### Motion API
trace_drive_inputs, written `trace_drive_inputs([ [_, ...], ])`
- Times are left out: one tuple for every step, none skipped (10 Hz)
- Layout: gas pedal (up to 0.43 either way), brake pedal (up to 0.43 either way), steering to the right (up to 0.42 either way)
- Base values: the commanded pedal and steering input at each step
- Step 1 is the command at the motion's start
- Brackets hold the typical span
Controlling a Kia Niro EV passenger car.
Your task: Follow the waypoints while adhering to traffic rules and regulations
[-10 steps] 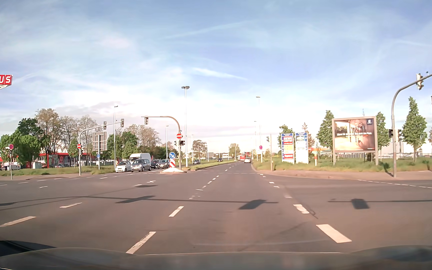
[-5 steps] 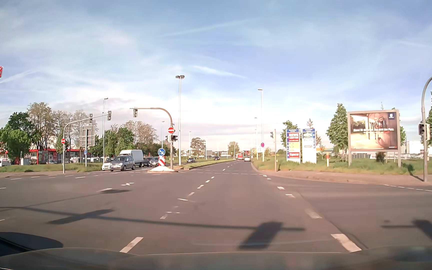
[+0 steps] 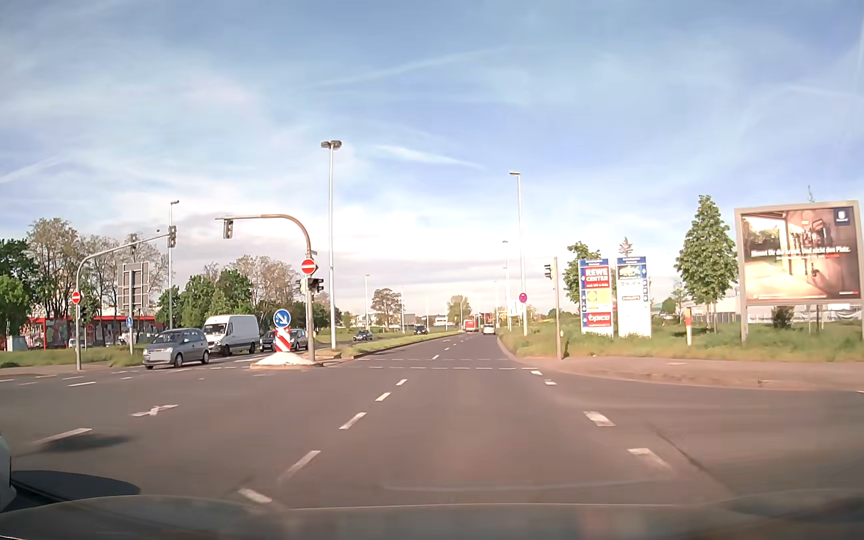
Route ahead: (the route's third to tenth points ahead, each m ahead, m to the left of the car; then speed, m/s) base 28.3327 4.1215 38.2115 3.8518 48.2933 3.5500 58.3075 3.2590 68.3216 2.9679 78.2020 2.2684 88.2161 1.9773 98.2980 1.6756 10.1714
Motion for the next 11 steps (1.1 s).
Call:
trace_drive_inputs([
  [0.559,0.0,0.004],
  [0.559,0.0,0.001],
  [0.559,0.0,-0.001],
  [0.559,0.0,-0.001],
  [0.559,0.0,-0.001],
  [0.571,0.0,-0.001],
  [0.571,0.0,-0.002],
  [0.571,0.0,-0.002],
  [0.571,0.0,-0.001],
  [0.551,0.0,-0.001],
  [0.531,0.0,-0.001],
])
